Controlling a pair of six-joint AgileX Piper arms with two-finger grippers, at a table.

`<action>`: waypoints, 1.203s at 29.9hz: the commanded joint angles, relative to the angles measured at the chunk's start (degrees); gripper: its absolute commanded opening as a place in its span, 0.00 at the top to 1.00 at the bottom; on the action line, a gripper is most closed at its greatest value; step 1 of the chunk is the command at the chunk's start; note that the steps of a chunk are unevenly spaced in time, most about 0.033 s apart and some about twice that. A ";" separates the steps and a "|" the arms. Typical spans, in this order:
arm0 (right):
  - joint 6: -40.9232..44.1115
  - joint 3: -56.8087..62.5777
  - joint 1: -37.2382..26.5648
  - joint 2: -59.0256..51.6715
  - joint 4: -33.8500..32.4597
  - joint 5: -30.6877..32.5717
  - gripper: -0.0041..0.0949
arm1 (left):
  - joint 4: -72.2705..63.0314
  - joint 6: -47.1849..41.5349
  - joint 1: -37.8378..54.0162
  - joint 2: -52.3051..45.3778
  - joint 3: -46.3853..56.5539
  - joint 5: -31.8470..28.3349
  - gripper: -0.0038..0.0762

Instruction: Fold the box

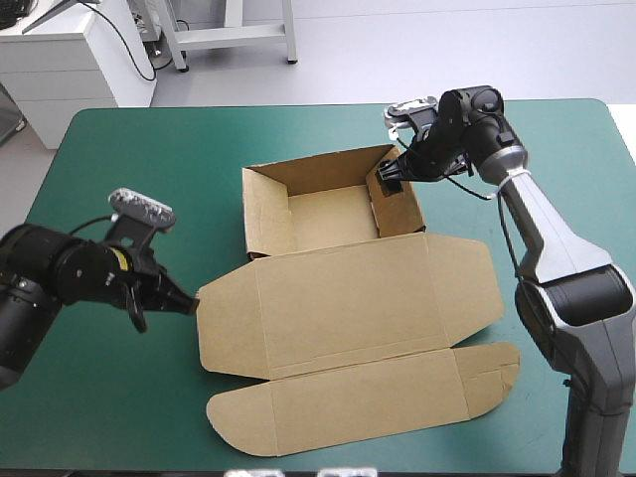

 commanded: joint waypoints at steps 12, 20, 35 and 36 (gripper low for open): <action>-0.68 -1.73 0.02 2.37 0.74 -0.07 0.77 | -0.77 -5.79 -0.18 -16.31 17.64 -5.93 0.96; -1.16 -2.34 -0.09 2.26 -1.69 -0.07 0.98 | -0.20 -5.79 -0.18 -18.91 17.64 -6.37 0.96; -4.37 -7.98 -21.58 -0.09 -10.73 -0.07 0.98 | -0.09 -5.55 -0.18 -18.80 17.64 -6.37 0.96; -4.37 -7.98 -23.60 -0.09 -10.73 -0.07 0.98 | -0.09 -5.55 -0.18 -18.80 17.64 -6.37 0.96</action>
